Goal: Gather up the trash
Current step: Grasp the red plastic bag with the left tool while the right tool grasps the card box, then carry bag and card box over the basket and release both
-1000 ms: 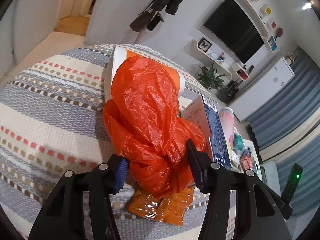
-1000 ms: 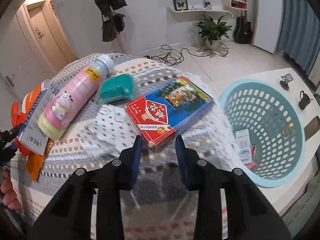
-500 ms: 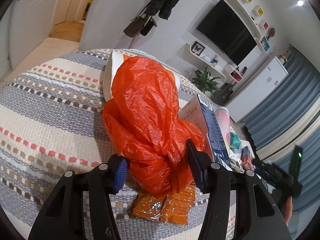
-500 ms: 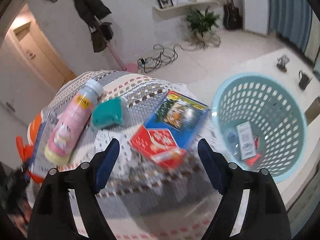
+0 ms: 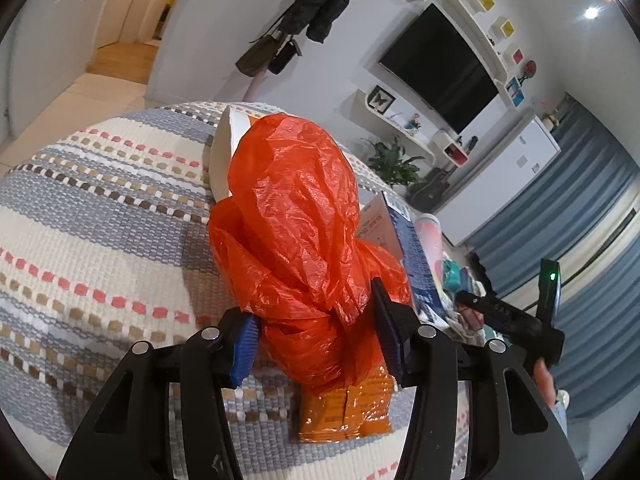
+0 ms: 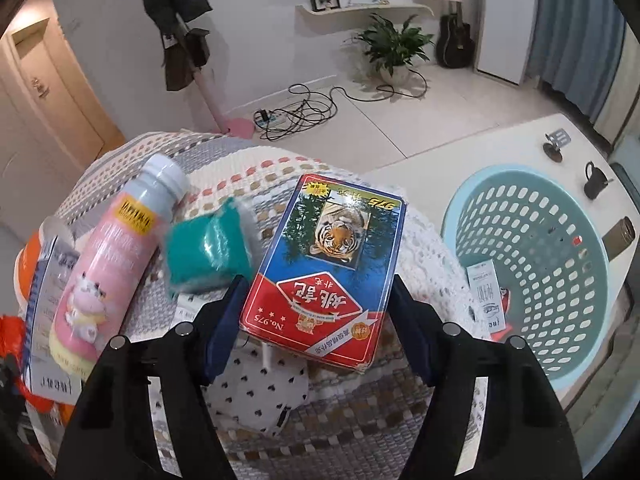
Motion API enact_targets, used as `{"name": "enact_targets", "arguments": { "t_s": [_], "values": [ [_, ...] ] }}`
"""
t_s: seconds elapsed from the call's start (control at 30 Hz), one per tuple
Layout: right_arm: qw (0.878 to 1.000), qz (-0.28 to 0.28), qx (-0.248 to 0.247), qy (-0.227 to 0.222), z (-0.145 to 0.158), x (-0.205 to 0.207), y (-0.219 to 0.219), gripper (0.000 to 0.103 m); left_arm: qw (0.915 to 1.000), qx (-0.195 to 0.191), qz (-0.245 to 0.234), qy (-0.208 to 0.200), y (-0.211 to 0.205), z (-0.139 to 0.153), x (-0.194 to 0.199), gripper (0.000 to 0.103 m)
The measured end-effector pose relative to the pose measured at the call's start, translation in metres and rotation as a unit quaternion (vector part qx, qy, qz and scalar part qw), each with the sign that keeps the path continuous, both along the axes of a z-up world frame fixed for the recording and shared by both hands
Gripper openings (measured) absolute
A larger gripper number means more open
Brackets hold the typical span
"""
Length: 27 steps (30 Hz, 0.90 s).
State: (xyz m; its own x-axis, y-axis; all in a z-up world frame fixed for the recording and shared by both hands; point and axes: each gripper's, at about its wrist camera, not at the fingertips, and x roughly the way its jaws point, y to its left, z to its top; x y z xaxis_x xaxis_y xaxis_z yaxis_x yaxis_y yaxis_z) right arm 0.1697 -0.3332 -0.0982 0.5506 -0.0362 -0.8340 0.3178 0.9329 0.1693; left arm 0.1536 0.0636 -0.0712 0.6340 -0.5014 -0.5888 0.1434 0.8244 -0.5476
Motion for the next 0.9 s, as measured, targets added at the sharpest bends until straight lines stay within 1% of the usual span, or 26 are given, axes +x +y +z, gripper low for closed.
{"name": "enact_targets", "arguments": {
  "t_s": [0.1,0.2,0.43,0.57,0.7,0.8,0.9],
  "values": [
    [1.0,0.009,0.002,-0.013,0.004,-0.01,0.005,0.066,0.9999,-0.007,-0.004,-0.011,0.004,0.007,-0.011,0.048],
    [0.999,0.014,-0.004,-0.035,0.017,-0.023,0.008,0.066,0.9996,-0.008,-0.007,-0.026,0.004,0.017,-0.022,0.048],
    [0.995,0.022,-0.02,-0.1,0.064,-0.055,0.008,0.066,0.9974,-0.005,-0.022,-0.069,-0.009,0.054,-0.045,0.048],
    [0.991,0.014,-0.025,-0.131,0.087,-0.072,-0.004,0.066,0.9946,0.003,-0.041,-0.095,-0.038,0.082,-0.052,0.048],
    [0.988,0.005,-0.035,-0.152,0.101,-0.088,-0.023,0.066,0.9905,0.013,-0.066,-0.12,-0.078,0.105,-0.058,0.048],
    [0.986,-0.007,-0.039,-0.163,0.109,-0.1,-0.043,0.066,0.9874,0.024,-0.08,-0.134,-0.112,0.121,-0.059,0.048],
    [0.984,-0.02,-0.046,-0.17,0.114,-0.109,-0.067,0.066,0.984,0.032,-0.101,-0.143,-0.152,0.13,-0.058,0.048]
  ]
}}
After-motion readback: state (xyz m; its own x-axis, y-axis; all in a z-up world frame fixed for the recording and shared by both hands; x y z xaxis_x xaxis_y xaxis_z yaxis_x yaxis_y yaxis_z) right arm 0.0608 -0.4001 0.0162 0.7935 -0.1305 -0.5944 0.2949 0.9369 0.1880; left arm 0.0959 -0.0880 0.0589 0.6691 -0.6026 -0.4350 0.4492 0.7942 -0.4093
